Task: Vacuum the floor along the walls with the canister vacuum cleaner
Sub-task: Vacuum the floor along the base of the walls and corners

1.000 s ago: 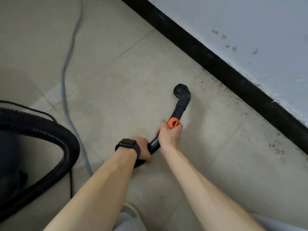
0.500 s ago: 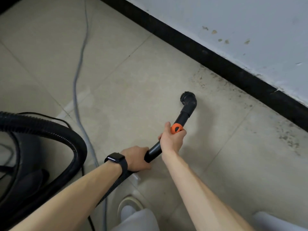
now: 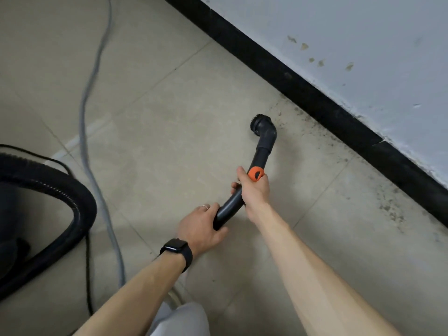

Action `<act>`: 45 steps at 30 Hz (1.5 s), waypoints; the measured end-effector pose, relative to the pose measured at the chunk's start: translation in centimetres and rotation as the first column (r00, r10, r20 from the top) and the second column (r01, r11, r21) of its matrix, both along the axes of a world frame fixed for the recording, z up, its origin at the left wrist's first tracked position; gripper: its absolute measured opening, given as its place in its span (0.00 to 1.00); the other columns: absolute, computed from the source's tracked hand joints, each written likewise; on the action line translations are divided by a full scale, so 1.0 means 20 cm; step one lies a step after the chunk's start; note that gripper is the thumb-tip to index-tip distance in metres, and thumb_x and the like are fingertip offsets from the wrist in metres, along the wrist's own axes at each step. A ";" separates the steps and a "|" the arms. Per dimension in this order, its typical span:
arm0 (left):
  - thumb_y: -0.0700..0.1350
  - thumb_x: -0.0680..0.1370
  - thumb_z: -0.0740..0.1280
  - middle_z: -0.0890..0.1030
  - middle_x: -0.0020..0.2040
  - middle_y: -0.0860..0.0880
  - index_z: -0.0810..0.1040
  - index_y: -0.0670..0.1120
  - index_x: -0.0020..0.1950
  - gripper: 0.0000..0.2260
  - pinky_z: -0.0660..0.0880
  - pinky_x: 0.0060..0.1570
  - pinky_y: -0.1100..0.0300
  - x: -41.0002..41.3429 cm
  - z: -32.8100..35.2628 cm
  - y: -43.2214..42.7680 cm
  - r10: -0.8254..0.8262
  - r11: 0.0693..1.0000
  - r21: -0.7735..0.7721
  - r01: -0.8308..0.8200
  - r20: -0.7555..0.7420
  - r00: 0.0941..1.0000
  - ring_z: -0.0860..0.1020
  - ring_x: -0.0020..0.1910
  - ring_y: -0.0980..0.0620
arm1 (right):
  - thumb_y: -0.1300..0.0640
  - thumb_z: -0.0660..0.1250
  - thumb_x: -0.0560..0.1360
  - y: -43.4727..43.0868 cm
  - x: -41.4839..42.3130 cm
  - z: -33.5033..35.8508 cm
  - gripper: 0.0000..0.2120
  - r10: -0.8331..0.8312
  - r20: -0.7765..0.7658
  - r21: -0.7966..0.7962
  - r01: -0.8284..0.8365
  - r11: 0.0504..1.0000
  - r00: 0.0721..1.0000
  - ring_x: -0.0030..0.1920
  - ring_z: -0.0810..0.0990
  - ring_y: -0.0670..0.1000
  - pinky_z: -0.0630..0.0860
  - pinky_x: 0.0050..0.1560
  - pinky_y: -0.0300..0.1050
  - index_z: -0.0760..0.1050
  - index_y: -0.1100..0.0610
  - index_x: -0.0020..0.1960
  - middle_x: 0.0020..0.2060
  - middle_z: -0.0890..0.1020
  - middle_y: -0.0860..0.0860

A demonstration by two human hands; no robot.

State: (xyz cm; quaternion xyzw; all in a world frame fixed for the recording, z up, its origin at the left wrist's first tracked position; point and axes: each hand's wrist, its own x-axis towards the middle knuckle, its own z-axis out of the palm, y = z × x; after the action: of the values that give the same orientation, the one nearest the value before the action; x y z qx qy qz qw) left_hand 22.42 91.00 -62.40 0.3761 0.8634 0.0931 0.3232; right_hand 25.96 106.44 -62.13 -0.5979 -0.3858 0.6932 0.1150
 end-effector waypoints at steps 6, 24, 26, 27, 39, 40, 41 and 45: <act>0.58 0.69 0.66 0.76 0.38 0.53 0.69 0.55 0.46 0.12 0.69 0.35 0.57 -0.02 -0.03 -0.01 0.090 0.995 0.029 -0.093 0.110 0.990 0.74 0.38 0.50 | 0.54 0.72 0.78 -0.02 0.07 0.05 0.10 -0.013 -0.100 -0.106 0.003 0.994 0.995 0.37 0.85 0.52 0.80 0.43 0.48 0.74 0.56 0.55 0.40 0.82 0.52; 0.51 0.75 0.66 0.79 0.53 0.49 0.64 0.53 0.69 0.23 0.72 0.40 0.56 -0.09 0.06 -0.32 0.076 0.992 0.097 -0.077 0.021 0.997 0.78 0.49 0.46 | 0.62 0.66 0.81 -0.27 -0.18 0.04 0.09 -0.067 -0.110 -0.076 0.059 0.995 0.992 0.26 0.74 0.49 0.77 0.34 0.48 0.67 0.57 0.45 0.33 0.73 0.52; 0.49 0.74 0.66 0.79 0.53 0.49 0.64 0.54 0.68 0.23 0.74 0.41 0.53 -0.08 0.06 -0.26 0.077 0.989 0.125 -0.078 0.016 0.997 0.78 0.49 0.45 | 0.62 0.66 0.81 -0.24 -0.18 0.05 0.10 -0.070 -0.092 -0.044 0.066 0.997 0.993 0.25 0.73 0.49 0.76 0.34 0.48 0.67 0.57 0.43 0.32 0.72 0.52; 0.48 0.74 0.65 0.79 0.53 0.50 0.63 0.54 0.67 0.23 0.75 0.41 0.52 -0.07 0.05 -0.23 0.080 0.988 0.131 -0.082 0.016 0.997 0.78 0.48 0.45 | 0.62 0.66 0.81 -0.23 -0.17 0.05 0.10 -0.066 -0.085 -0.031 0.063 0.998 0.994 0.25 0.73 0.49 0.75 0.35 0.48 0.67 0.57 0.43 0.32 0.72 0.52; 0.53 0.76 0.63 0.81 0.49 0.50 0.67 0.51 0.59 0.15 0.73 0.37 0.53 -0.05 0.03 -0.13 -0.017 0.998 0.059 0.017 0.000 1.000 0.79 0.43 0.43 | 0.58 0.68 0.81 -0.27 -0.04 0.00 0.09 -0.123 -0.008 0.012 0.123 0.992 0.992 0.28 0.76 0.49 0.76 0.35 0.44 0.69 0.60 0.50 0.34 0.74 0.53; 0.54 0.76 0.63 0.81 0.49 0.51 0.67 0.52 0.60 0.15 0.72 0.36 0.53 -0.05 0.03 -0.15 -0.024 0.999 0.045 0.025 -0.017 1.000 0.79 0.43 0.43 | 0.58 0.68 0.81 -0.29 -0.03 -0.01 0.09 -0.131 -0.010 0.013 0.131 0.991 0.991 0.28 0.76 0.49 0.76 0.36 0.45 0.68 0.60 0.50 0.35 0.74 0.53; 0.54 0.76 0.63 0.81 0.49 0.51 0.67 0.52 0.60 0.15 0.72 0.36 0.54 -0.05 0.03 -0.16 -0.026 0.999 0.033 0.027 -0.027 0.999 0.80 0.43 0.44 | 0.58 0.68 0.81 -0.30 -0.03 0.00 0.09 -0.136 -0.012 0.016 0.136 0.991 0.991 0.28 0.76 0.49 0.76 0.37 0.46 0.68 0.59 0.50 0.35 0.74 0.53; 0.53 0.77 0.62 0.81 0.53 0.51 0.66 0.52 0.66 0.18 0.74 0.39 0.52 -0.06 0.02 -0.12 -0.032 0.998 0.046 0.034 -0.057 0.998 0.80 0.46 0.43 | 0.58 0.67 0.80 -0.27 -0.06 0.02 0.10 -0.112 -0.021 0.051 0.113 0.992 0.994 0.27 0.76 0.52 0.75 0.37 0.48 0.66 0.58 0.48 0.35 0.74 0.55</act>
State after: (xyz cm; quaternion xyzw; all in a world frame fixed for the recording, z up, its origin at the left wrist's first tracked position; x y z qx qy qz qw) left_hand 21.16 88.61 -62.05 0.4003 0.8634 0.0974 0.2911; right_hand 24.70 101.13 -61.80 -0.6092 -0.3684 0.6806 0.1728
